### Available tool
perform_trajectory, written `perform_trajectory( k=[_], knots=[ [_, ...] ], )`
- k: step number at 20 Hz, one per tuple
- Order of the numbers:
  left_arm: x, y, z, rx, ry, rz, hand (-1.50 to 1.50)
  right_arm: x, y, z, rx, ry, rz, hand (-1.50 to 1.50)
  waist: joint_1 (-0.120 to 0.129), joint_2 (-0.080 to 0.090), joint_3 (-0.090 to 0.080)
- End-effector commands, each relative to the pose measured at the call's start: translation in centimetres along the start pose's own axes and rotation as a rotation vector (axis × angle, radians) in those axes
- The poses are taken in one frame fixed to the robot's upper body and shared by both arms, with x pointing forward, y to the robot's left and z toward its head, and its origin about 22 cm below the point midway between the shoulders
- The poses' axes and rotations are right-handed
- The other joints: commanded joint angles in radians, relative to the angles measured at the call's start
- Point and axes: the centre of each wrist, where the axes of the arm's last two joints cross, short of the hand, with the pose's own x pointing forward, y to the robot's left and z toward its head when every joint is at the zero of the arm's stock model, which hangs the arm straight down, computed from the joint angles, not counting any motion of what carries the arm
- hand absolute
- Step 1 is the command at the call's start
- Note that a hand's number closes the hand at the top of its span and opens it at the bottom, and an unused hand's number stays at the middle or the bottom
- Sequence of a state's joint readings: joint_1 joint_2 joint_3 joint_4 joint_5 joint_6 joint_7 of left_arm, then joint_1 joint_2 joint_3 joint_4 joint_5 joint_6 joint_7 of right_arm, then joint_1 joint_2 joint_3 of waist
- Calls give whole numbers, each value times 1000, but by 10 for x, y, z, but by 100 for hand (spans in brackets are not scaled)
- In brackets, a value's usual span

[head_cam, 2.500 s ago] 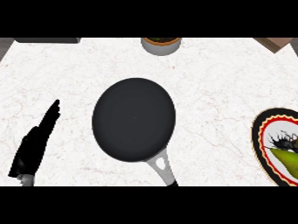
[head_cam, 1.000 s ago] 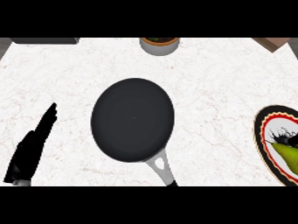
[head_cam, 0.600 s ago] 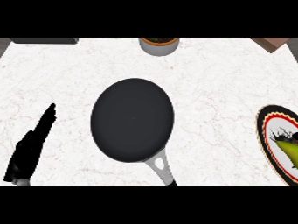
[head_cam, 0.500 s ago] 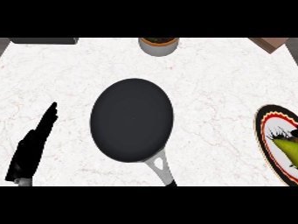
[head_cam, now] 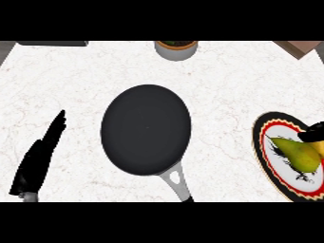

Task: Pick the lemon from the plate and place it in the pan

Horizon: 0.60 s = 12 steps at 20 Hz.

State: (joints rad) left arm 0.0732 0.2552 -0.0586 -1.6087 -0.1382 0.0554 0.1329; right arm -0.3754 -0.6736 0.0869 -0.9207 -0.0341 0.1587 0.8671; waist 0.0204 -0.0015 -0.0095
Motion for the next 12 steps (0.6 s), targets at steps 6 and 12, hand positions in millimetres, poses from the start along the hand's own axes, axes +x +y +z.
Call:
perform_trajectory(
  k=[6, 12],
  knots=[
    [13, -15, -8, -86, -60, 0, 0, 102, 60, 109, -61, -811, 809, 150, 123, 13, 12],
    [14, -16, -8, -57, -29, 2, 0, 124, 57, 152, -302, -1405, 766, 150, 49, 12, 17]
  ],
)
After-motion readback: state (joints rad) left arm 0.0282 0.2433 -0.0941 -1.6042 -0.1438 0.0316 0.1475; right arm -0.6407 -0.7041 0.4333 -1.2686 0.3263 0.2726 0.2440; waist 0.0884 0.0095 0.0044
